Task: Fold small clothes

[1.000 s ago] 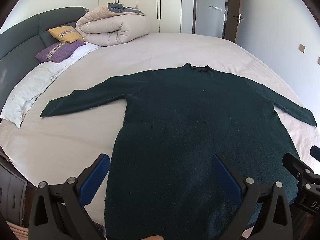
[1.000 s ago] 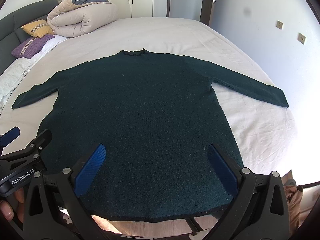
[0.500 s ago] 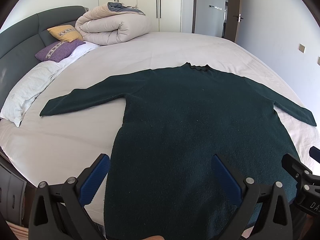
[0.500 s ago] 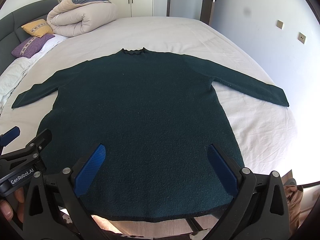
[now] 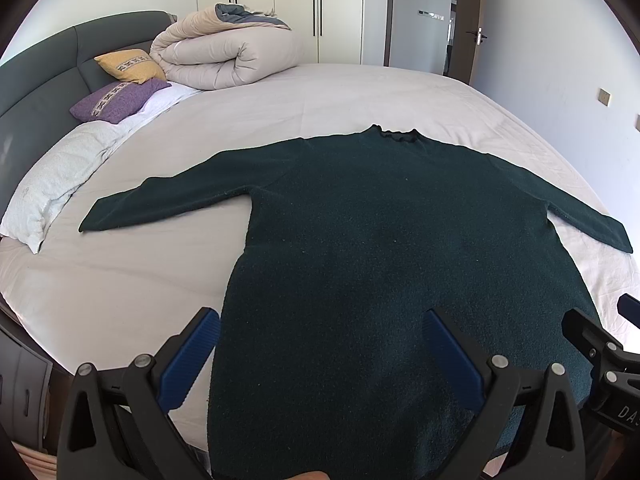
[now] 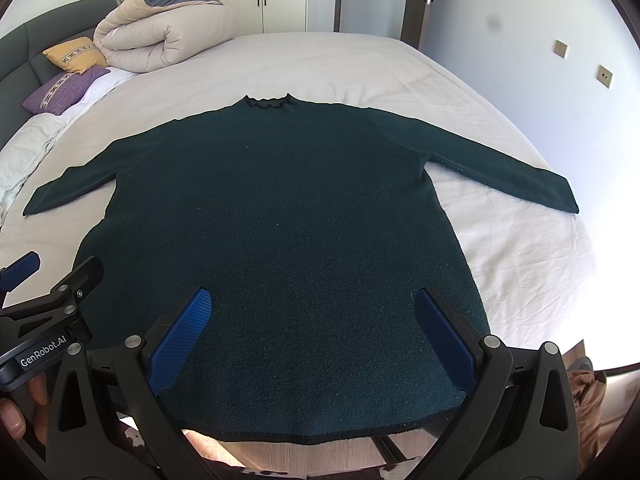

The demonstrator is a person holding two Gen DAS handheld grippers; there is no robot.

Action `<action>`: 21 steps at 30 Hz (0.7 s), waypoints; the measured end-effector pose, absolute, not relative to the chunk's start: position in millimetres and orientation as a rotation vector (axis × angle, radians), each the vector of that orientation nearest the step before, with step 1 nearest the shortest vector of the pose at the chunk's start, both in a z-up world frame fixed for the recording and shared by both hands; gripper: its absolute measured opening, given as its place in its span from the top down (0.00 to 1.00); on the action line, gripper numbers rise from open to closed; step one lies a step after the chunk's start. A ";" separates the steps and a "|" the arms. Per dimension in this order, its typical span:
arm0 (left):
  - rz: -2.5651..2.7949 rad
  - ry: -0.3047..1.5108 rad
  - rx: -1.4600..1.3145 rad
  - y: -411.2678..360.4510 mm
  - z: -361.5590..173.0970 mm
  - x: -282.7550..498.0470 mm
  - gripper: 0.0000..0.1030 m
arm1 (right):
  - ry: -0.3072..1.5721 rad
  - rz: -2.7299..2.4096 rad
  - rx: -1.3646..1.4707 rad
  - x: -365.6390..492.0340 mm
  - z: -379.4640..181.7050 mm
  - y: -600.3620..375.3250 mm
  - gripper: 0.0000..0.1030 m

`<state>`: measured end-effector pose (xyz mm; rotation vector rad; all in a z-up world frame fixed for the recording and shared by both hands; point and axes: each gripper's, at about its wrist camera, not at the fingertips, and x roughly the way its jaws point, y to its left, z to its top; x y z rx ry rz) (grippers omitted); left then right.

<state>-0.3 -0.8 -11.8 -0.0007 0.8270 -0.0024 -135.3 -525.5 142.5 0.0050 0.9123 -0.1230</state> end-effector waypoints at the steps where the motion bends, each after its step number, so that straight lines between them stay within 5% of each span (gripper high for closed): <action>1: -0.003 0.827 -0.001 -0.8 -11.7 -0.3 0.00 | 0.913 -0.123 0.005 -135.5 142.2 -525.3 0.00; 21: -0.002 0.835 -0.005 -0.9 -13.1 -0.5 0.00 | 0.918 -0.124 0.004 -136.8 136.7 -521.5 0.00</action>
